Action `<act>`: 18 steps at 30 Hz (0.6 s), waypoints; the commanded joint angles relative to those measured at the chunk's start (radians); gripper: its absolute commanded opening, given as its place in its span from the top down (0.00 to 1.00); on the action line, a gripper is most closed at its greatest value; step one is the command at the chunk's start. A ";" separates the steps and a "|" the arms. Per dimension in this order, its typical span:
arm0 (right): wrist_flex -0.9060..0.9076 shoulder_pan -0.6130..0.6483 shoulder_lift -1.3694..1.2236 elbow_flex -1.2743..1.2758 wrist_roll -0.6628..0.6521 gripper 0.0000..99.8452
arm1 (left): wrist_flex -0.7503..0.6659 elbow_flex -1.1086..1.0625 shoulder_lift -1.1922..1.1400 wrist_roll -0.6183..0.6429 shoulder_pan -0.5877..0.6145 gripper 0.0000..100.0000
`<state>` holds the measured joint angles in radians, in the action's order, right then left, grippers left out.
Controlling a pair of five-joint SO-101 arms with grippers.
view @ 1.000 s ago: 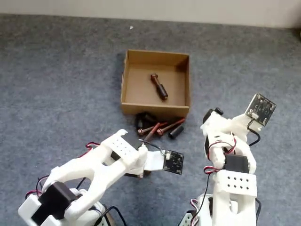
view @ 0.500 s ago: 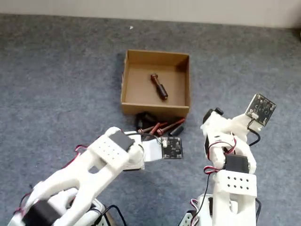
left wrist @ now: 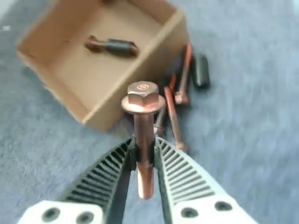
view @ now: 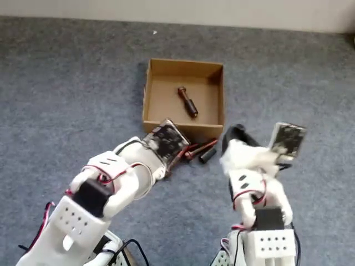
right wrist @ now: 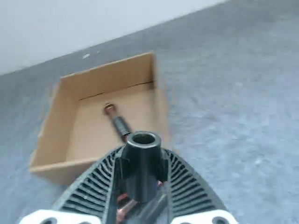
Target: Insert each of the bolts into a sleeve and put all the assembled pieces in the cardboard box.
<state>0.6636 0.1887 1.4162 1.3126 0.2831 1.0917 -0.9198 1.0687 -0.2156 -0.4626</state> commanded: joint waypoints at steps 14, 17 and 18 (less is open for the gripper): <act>-0.016 0.400 0.420 0.234 -0.186 1.00 | -0.396 -0.119 0.338 0.402 -0.007 0.99; -0.016 0.423 0.421 0.246 -0.186 1.00 | -0.477 -0.193 0.377 0.402 -0.007 0.99; -0.022 0.430 0.414 0.246 -0.186 1.00 | -0.497 -0.213 0.383 0.402 -0.013 0.99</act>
<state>0.6636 0.5846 1.8105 1.5689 0.1097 0.7066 -1.0856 1.4047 0.1711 -0.4657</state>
